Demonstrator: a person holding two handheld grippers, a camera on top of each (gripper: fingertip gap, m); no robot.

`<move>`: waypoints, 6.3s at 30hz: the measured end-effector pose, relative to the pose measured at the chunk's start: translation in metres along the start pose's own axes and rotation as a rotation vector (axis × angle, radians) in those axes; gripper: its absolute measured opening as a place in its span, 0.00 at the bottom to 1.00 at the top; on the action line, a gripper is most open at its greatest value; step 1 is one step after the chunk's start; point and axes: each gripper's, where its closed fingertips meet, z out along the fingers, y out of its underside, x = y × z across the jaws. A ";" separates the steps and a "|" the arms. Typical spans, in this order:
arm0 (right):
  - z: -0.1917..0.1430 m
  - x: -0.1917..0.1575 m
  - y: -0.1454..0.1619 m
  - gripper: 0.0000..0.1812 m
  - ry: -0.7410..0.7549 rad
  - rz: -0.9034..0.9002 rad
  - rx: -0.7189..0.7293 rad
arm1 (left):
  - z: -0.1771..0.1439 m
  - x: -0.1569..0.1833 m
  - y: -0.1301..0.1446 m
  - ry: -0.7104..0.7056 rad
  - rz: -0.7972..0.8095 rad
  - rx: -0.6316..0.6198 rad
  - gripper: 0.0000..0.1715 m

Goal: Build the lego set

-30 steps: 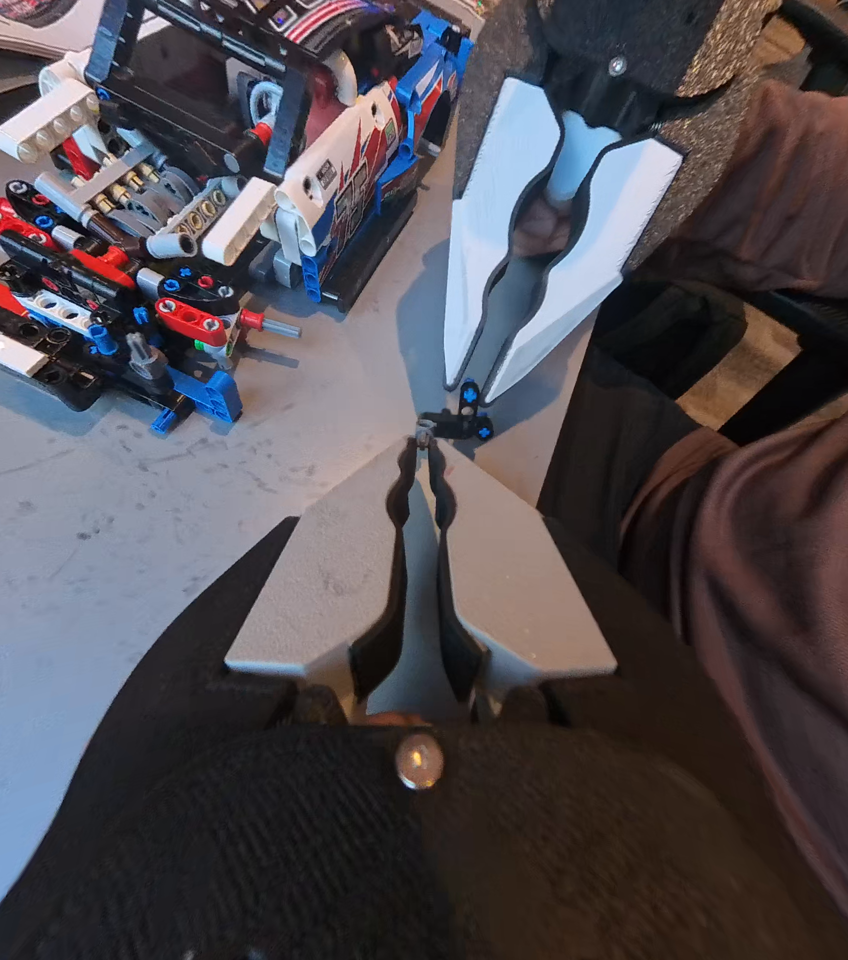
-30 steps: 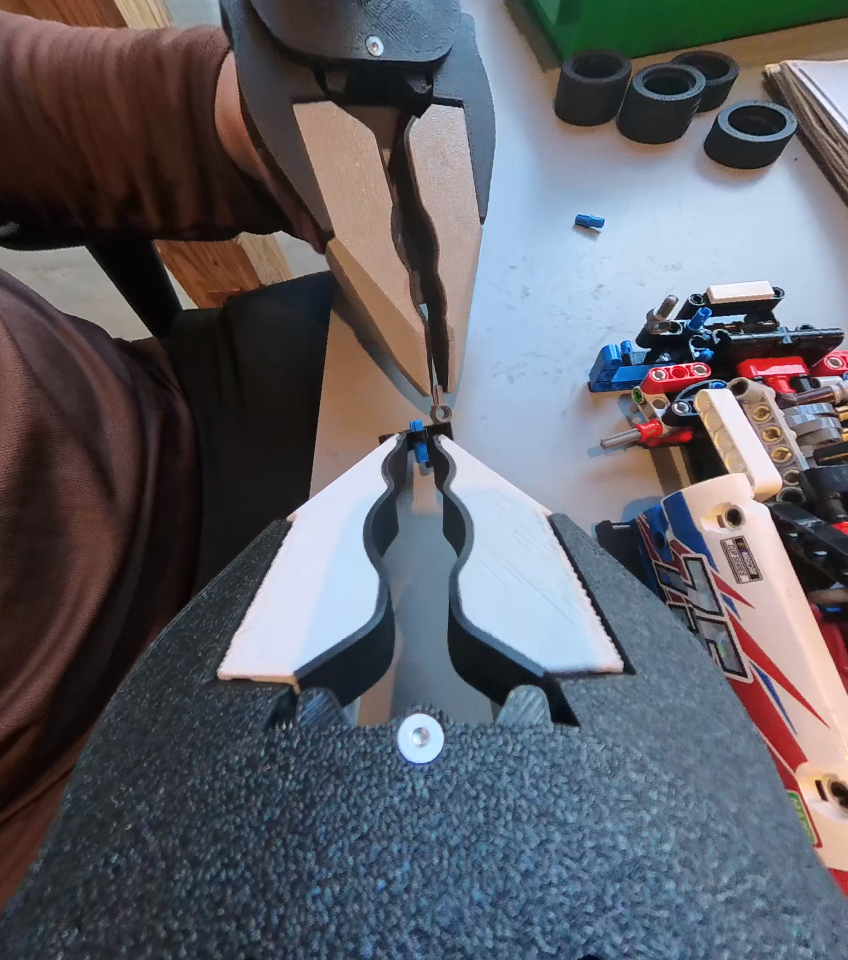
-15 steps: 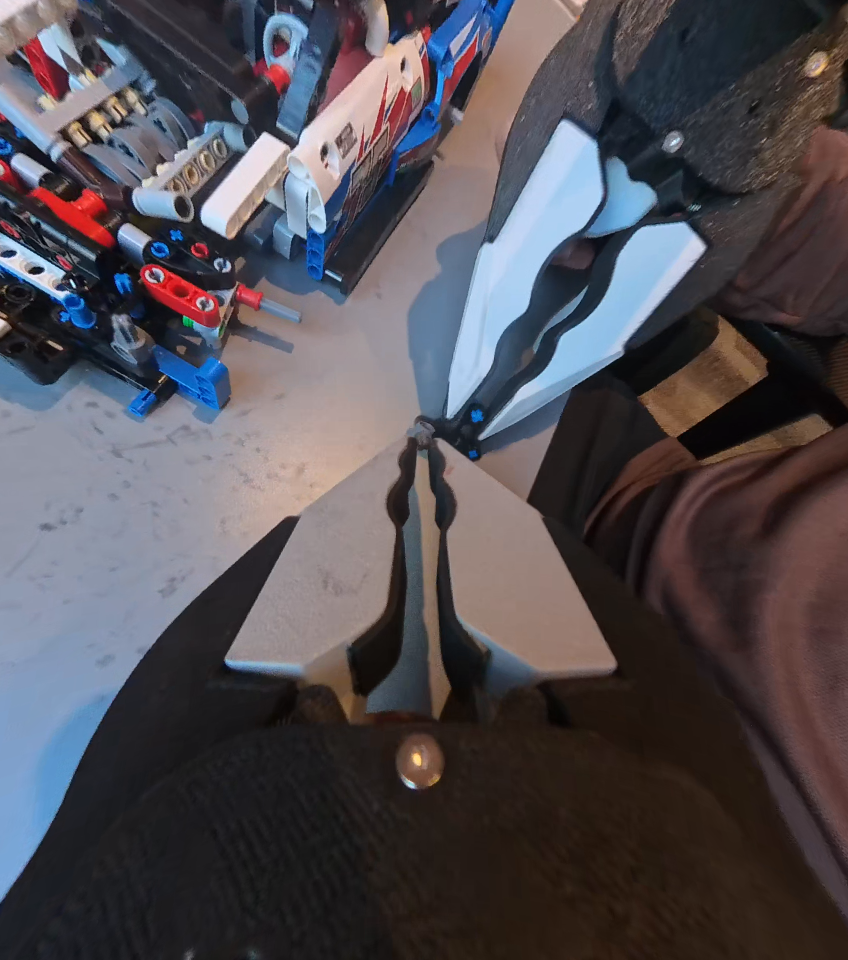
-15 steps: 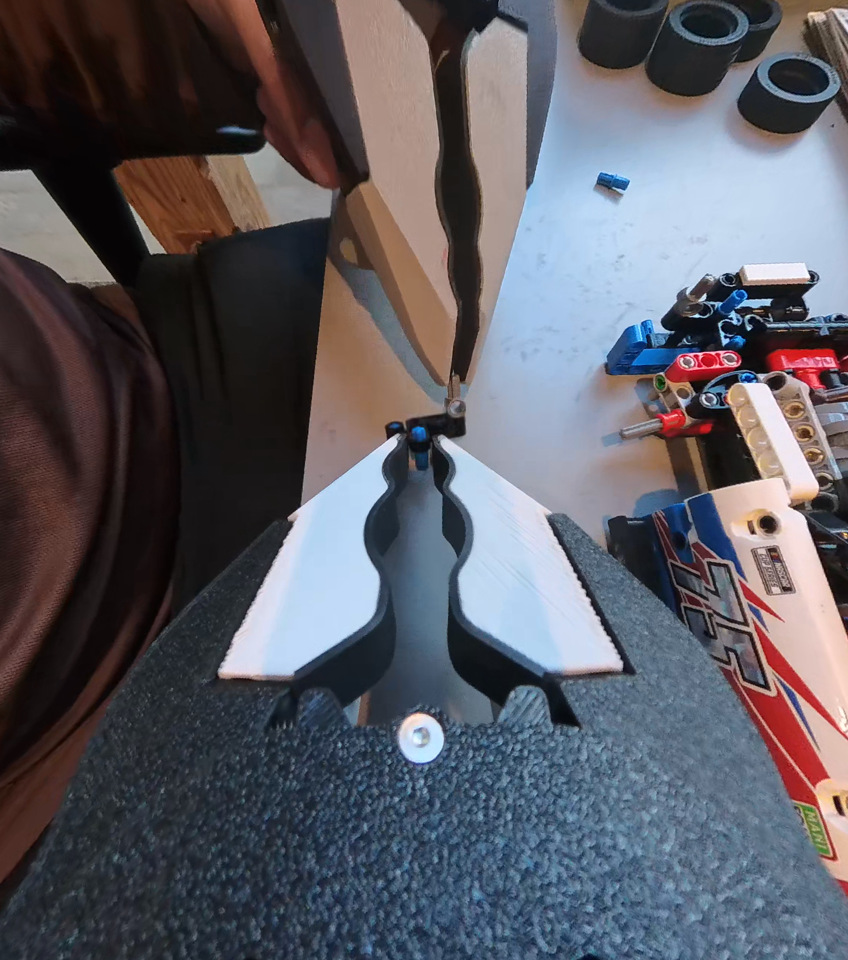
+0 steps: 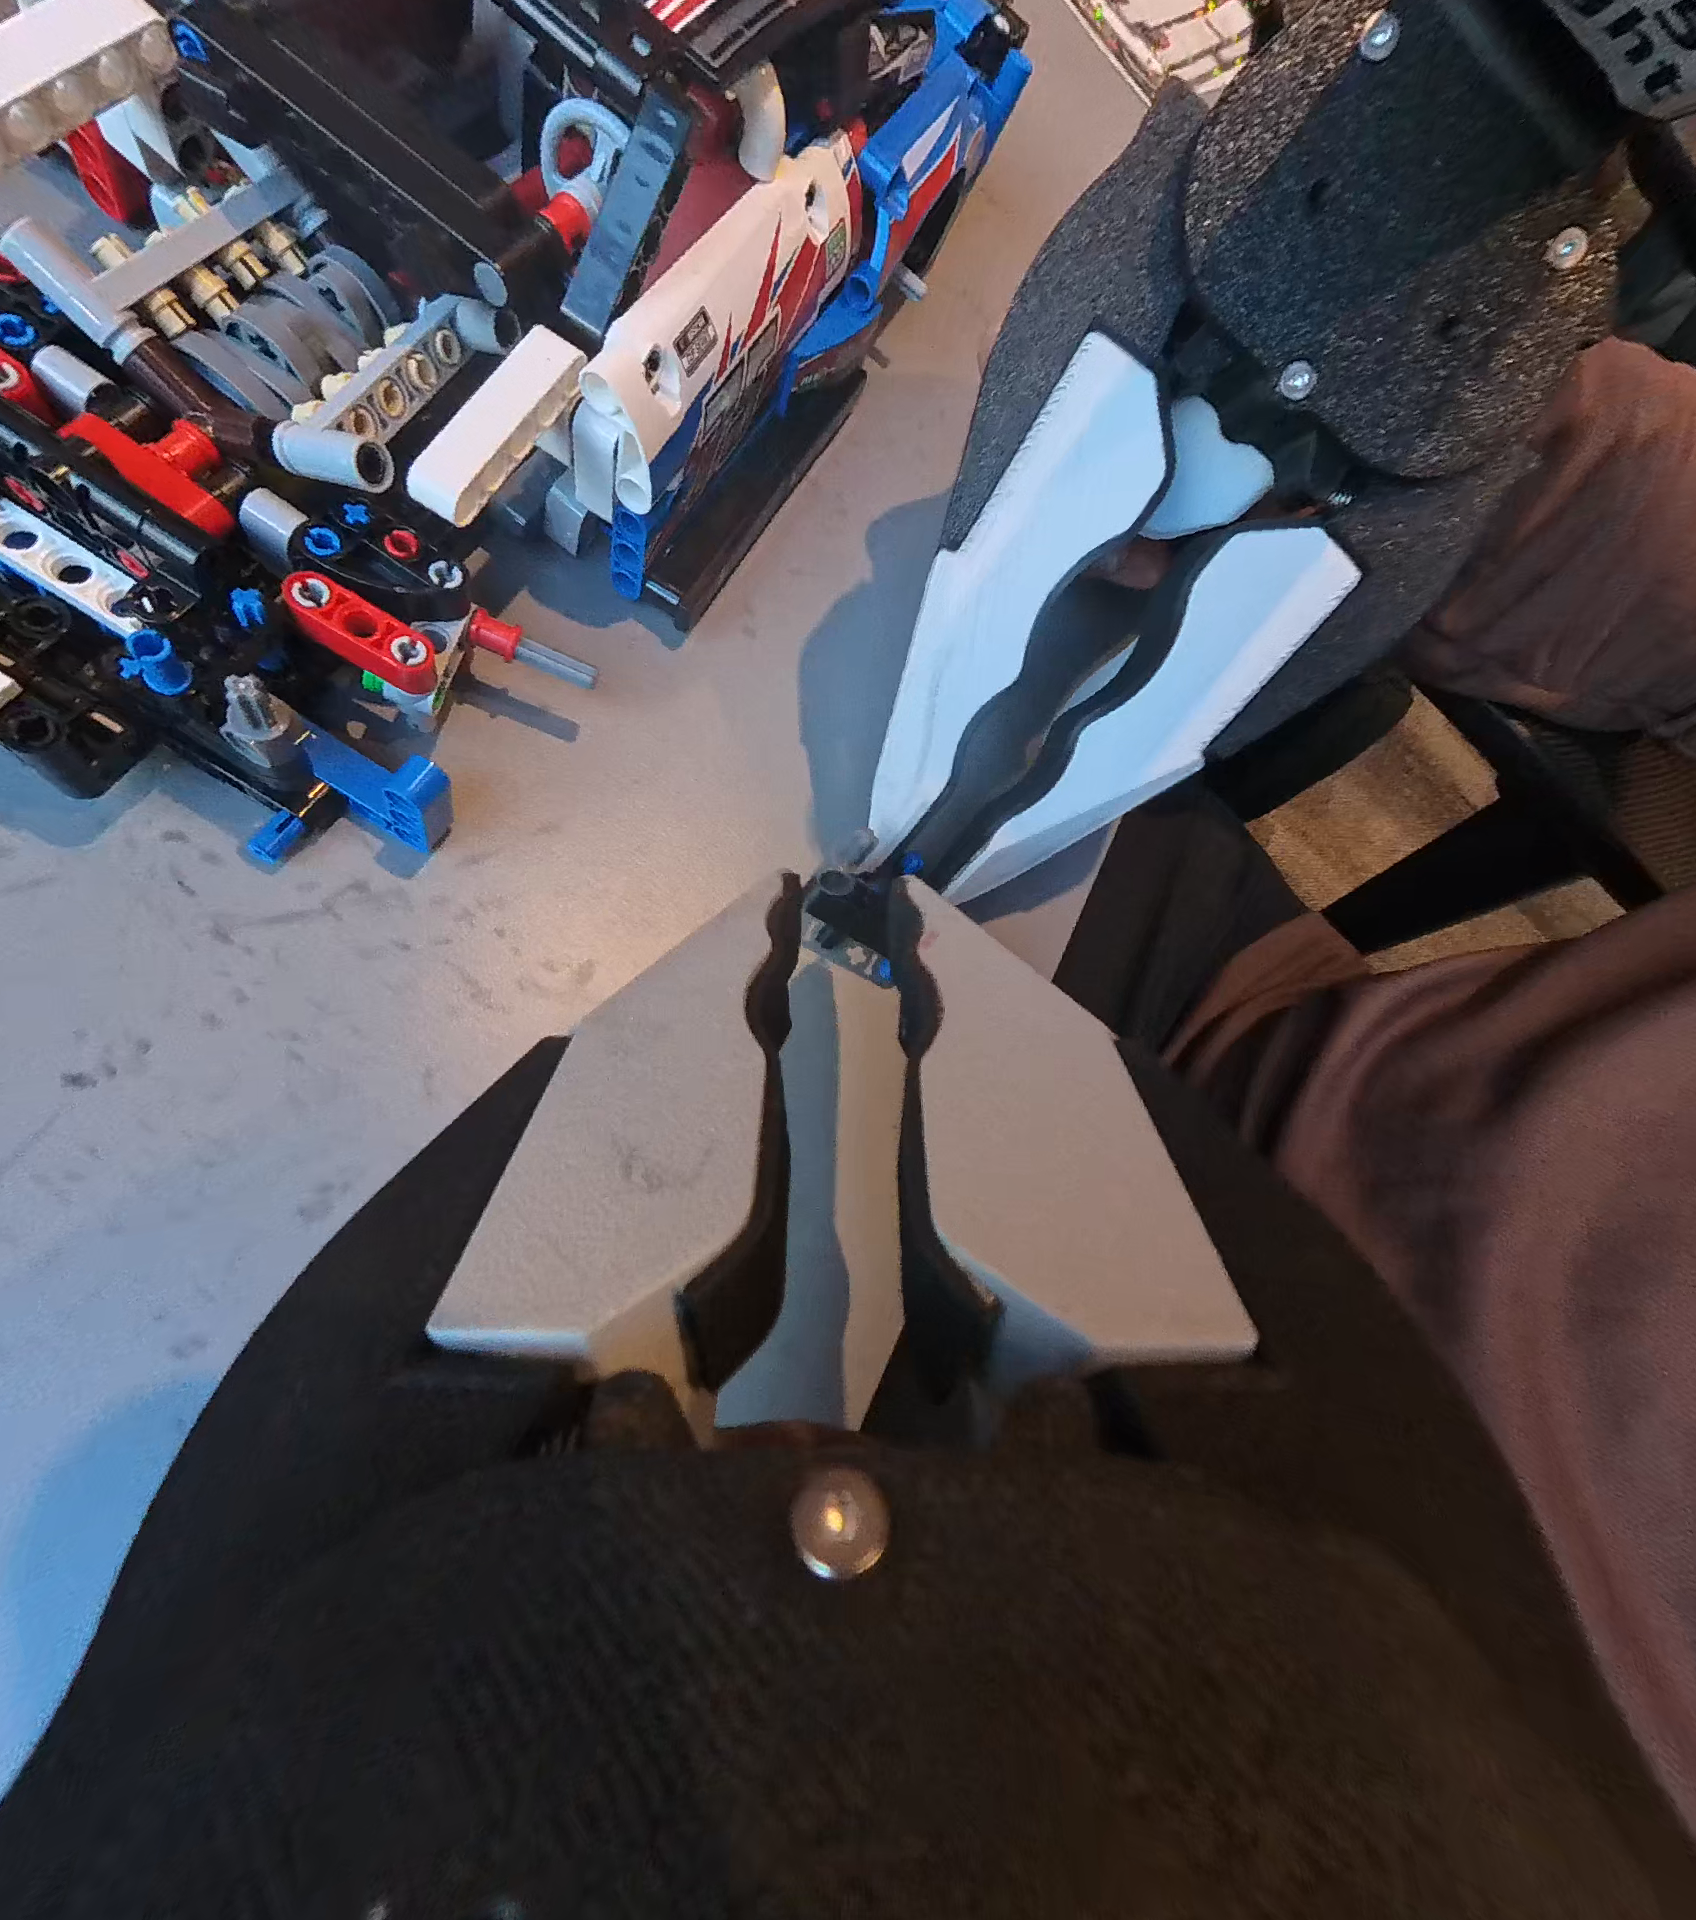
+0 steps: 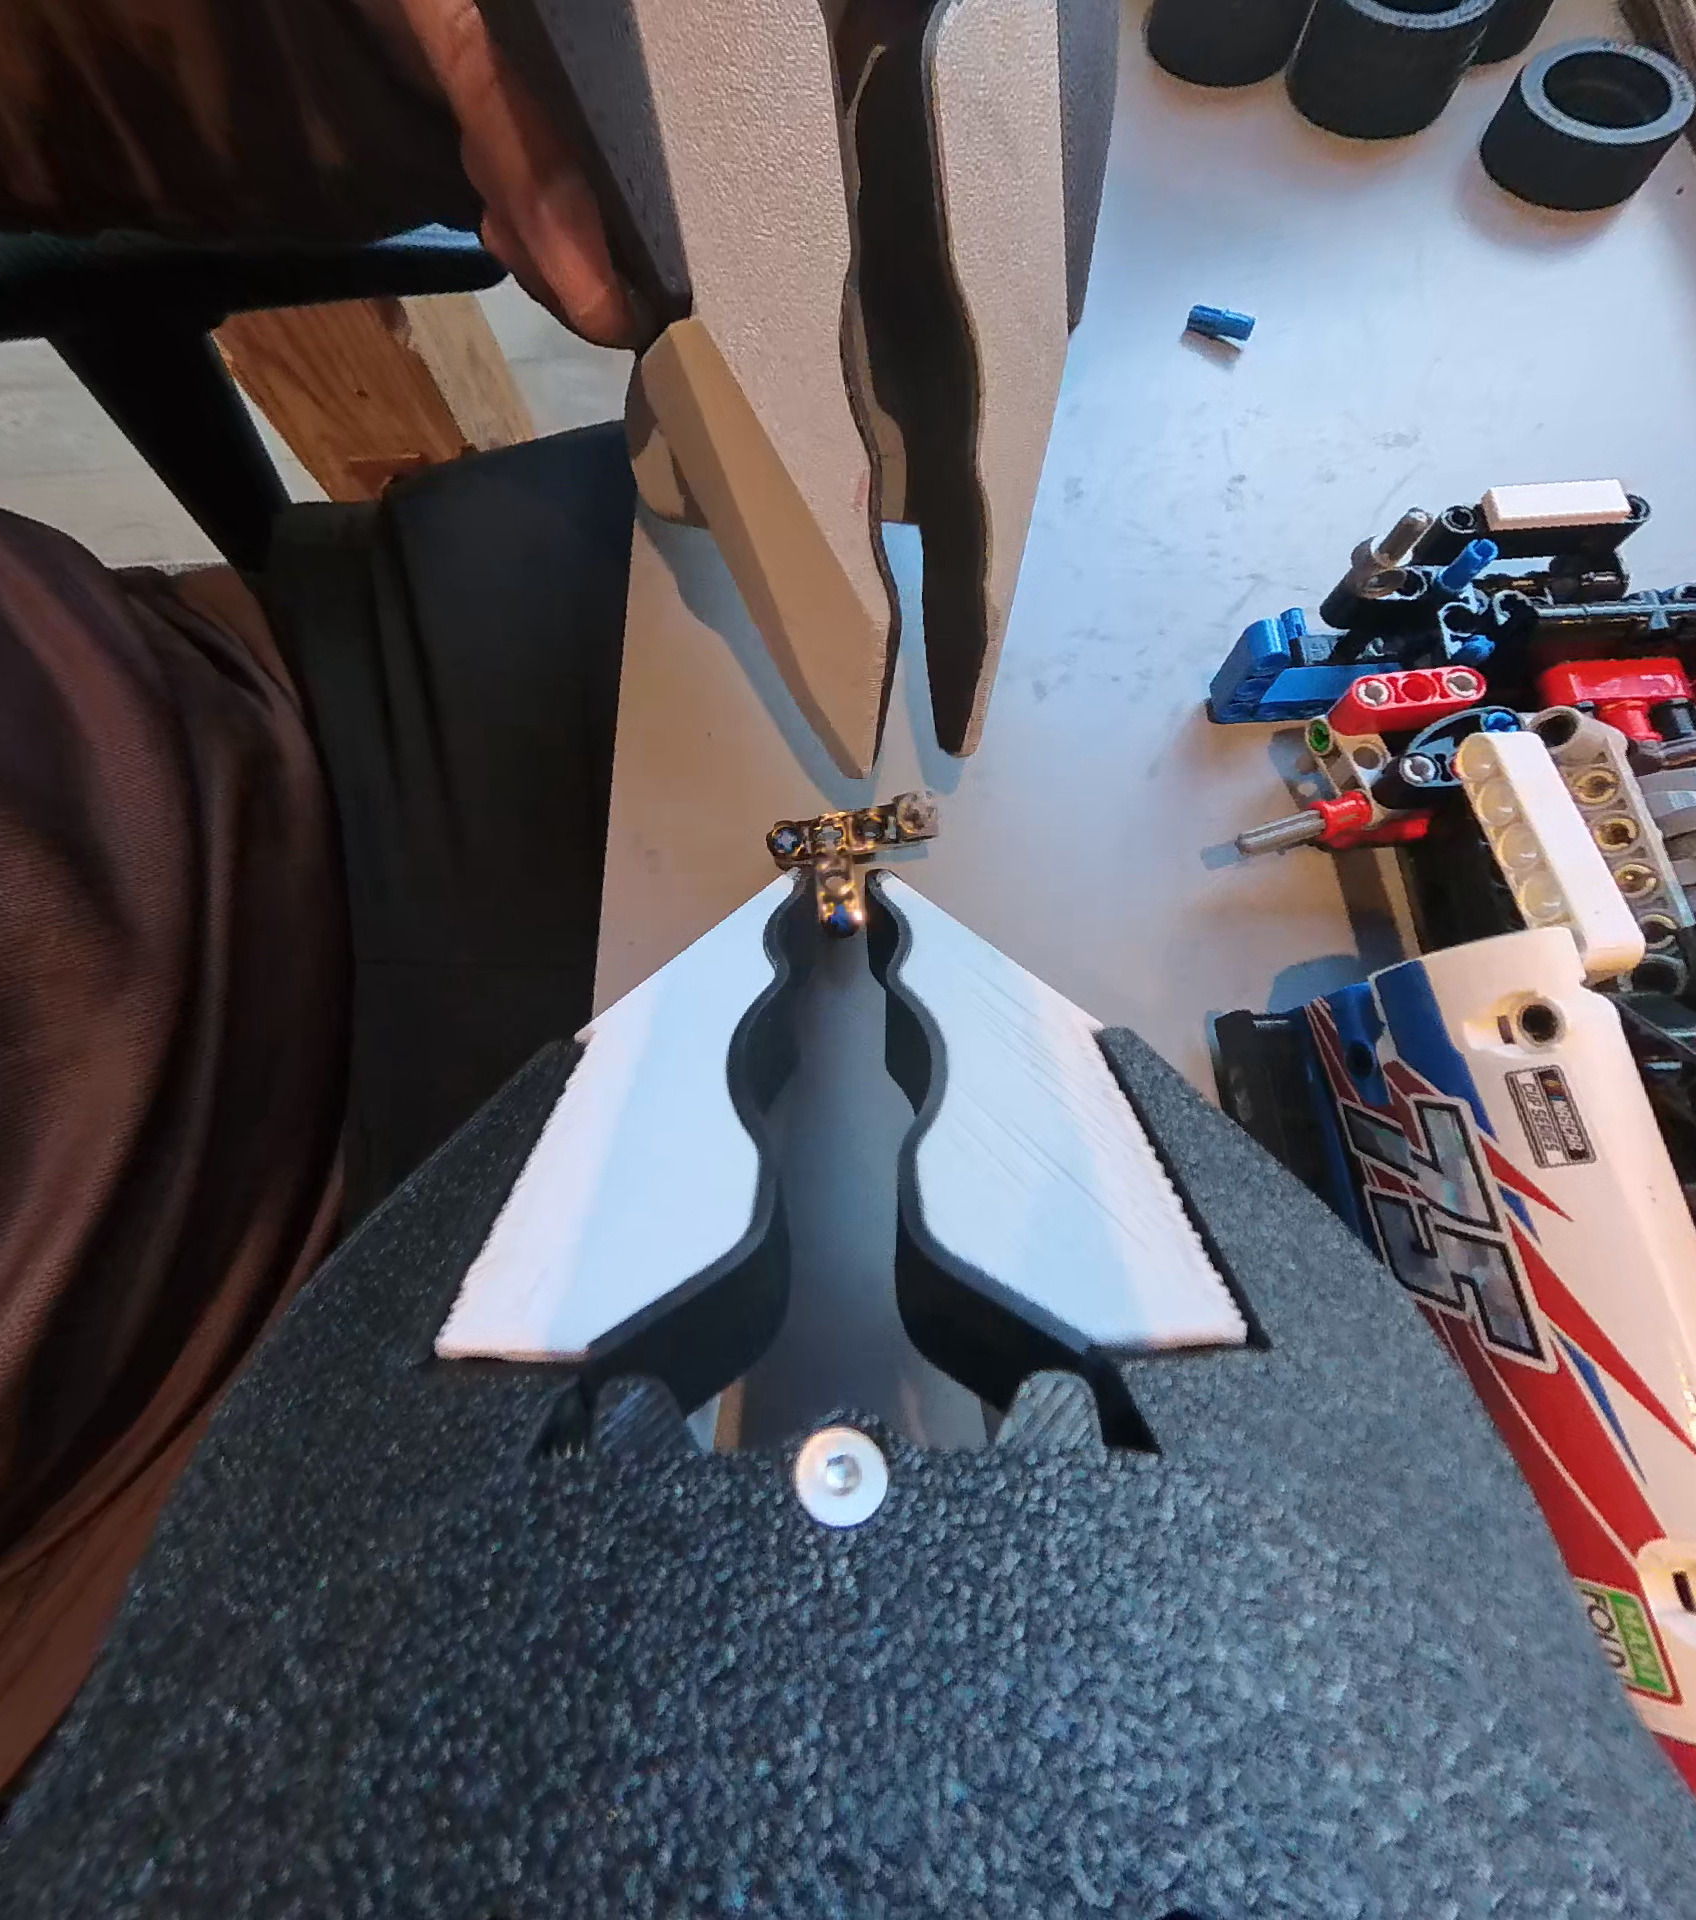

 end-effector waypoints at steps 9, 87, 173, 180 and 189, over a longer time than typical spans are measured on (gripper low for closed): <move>-0.016 0.003 -0.014 0.05 -0.034 0.060 0.133 | -0.008 -0.009 0.015 -0.010 -0.007 0.021 0.11; -0.015 -0.006 -0.017 0.03 -0.037 -0.095 0.148 | -0.072 -0.135 0.026 -0.577 0.007 0.064 0.01; -0.023 0.018 -0.053 0.03 -0.083 0.303 0.377 | -0.025 0.007 -0.031 -0.630 1.078 0.443 0.01; -0.022 0.018 -0.054 0.02 -0.075 0.303 0.376 | -0.024 0.007 -0.031 -0.630 1.079 0.441 0.01; -0.023 0.014 -0.055 0.02 -0.070 0.264 0.382 | -0.026 0.011 -0.029 -0.541 1.034 0.449 0.01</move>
